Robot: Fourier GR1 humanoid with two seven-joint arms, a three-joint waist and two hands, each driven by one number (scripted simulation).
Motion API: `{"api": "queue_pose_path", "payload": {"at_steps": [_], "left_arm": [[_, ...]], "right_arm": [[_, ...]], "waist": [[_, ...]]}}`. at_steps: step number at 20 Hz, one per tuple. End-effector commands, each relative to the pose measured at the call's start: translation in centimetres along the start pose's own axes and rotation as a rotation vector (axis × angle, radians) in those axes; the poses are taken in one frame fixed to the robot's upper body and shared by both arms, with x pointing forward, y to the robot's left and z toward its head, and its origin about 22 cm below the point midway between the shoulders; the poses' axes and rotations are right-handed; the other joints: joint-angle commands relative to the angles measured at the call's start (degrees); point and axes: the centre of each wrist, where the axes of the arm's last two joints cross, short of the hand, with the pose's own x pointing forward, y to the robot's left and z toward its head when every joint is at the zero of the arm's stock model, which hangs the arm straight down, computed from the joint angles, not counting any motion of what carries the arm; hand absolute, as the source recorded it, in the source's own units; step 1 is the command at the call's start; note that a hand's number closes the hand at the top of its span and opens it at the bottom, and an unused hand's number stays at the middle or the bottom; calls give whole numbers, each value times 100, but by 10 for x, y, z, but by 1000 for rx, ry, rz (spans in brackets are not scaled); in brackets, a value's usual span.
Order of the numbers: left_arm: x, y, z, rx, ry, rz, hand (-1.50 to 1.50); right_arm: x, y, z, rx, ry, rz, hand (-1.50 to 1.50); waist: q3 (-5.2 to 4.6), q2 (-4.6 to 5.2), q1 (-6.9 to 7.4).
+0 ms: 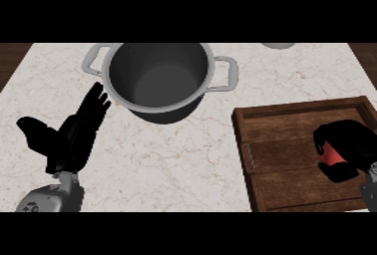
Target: Pick the bell pepper from the tray and place it in the pot
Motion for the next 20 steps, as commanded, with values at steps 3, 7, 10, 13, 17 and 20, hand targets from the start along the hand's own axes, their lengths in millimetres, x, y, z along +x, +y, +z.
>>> {"api": "queue_pose_path", "payload": {"at_steps": [3,7,10,13,17,20], "left_arm": [[-14,5,14,5,-6,0,0],[-6,7,3,18,13,-2,0],[-10,8,7,16,4,1,0],[-11,5,5,9,18,-4,0],[-2,0,1,-15,28,-3,0],[-16,2,4,-10,30,-8,0]], "right_arm": [[-11,-12,12,-37,-29,-8,150],[103,11,-10,-40,241,-364,150],[123,16,-6,-70,405,-487,150],[146,-7,4,-228,559,-493,150],[193,-41,33,-413,636,-505,150],[227,-59,57,-514,602,-527,150]], "waist": [[-1,-5,-2],[-15,-41,-63],[-16,-77,-51],[-22,-84,-4],[-16,-96,58],[-26,-84,140]]}}
